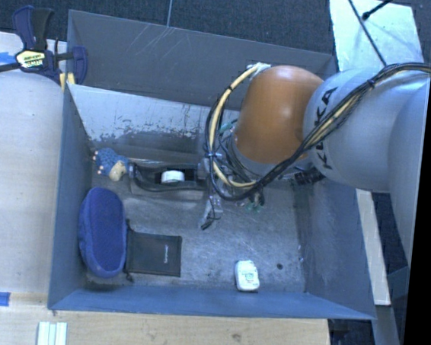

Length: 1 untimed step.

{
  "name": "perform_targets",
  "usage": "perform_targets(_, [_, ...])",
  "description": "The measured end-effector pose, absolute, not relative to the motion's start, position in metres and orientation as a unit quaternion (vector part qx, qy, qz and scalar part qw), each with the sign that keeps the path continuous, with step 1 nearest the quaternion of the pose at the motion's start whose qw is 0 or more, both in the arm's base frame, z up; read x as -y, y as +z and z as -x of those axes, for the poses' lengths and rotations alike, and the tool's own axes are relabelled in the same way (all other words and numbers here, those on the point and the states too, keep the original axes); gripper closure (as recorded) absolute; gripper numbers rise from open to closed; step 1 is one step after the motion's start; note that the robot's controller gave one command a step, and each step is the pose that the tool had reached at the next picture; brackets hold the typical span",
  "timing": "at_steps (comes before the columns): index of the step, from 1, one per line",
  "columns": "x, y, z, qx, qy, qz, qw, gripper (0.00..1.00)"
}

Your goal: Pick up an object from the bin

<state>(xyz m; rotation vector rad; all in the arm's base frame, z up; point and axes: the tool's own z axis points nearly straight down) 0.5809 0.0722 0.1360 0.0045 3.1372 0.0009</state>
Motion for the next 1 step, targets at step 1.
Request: perform_targets(1, [-0.0964, 0.0988, -0.6174, -0.999, 0.001, 0.048, 0.012, 0.00])
